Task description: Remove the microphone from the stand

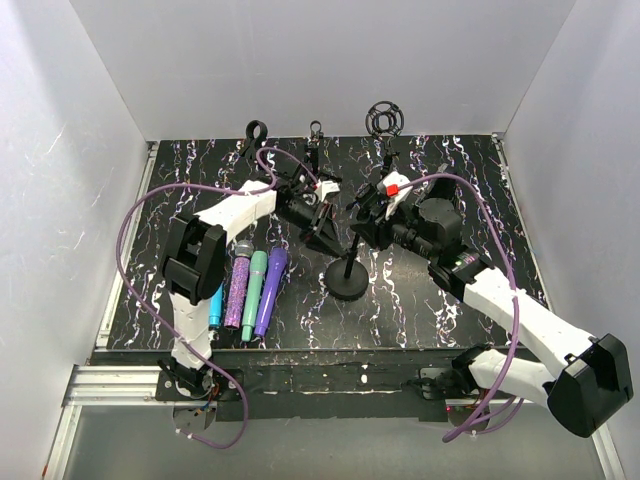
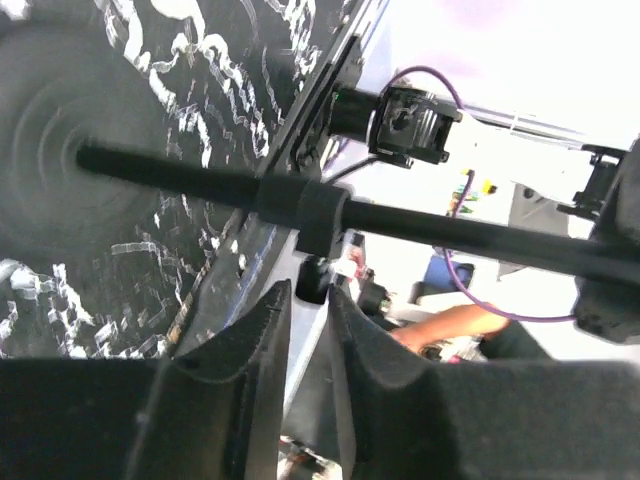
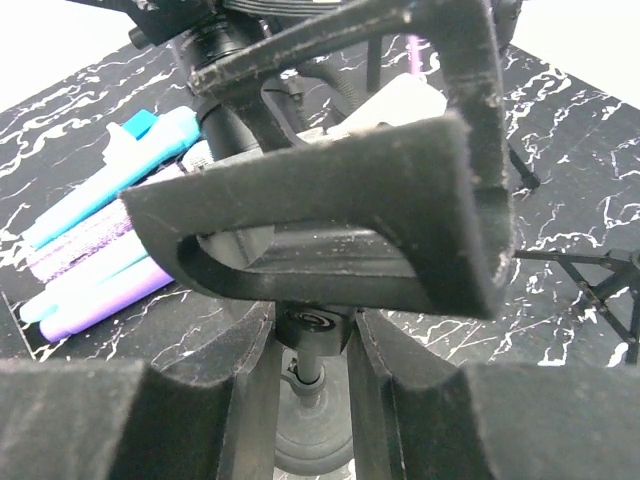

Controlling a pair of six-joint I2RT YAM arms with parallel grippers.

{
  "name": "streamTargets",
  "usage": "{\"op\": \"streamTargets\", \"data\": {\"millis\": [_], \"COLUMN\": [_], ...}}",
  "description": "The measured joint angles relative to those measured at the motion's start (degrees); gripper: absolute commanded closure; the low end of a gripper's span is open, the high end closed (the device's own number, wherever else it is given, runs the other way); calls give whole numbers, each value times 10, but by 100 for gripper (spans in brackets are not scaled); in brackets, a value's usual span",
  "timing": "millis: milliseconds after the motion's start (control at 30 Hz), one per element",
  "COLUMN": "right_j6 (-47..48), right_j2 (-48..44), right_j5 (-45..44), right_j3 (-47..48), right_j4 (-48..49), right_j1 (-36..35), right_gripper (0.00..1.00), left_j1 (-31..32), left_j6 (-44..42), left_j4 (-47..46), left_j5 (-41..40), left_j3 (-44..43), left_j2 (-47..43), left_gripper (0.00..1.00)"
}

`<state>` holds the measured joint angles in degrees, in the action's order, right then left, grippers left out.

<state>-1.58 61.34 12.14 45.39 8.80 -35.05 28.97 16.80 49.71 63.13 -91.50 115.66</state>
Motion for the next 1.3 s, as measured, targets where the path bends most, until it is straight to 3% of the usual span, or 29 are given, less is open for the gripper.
{"op": "streamTargets", "data": {"millis": [67,167,333,433,567,700,900,1300], "right_j6": [0,0,-1,-2,-5,-8,-10,-10], "right_j2": [0,2,5,10,16,18,18,18], "right_j5": [2,-2,-4,-4,-4,-4,-4,-7], "right_j3": [0,0,1,2,3,3,3,3], "right_j4": [2,4,8,15,22,26,27,27], "right_j1": [-2,2,2,2,2,2,2,2], "right_gripper": [99,99,99,99,99,99,99,99], "left_j1": [-5,-10,-5,29,140,169,171,174], "left_j6": [10,-40,-196,-336,-549,-662,-720,-723], "left_j4": [16,47,10,-87,-233,-307,-372,-415], "left_j5": [-1,-28,-98,-170,-258,-314,-386,-396], "left_j3": [7,-7,-3,100,274,344,379,389], "left_j2": [-3,-8,-96,-241,-419,-424,-365,-360], "left_gripper": [46,34,34,33,35,37,37,47]}}
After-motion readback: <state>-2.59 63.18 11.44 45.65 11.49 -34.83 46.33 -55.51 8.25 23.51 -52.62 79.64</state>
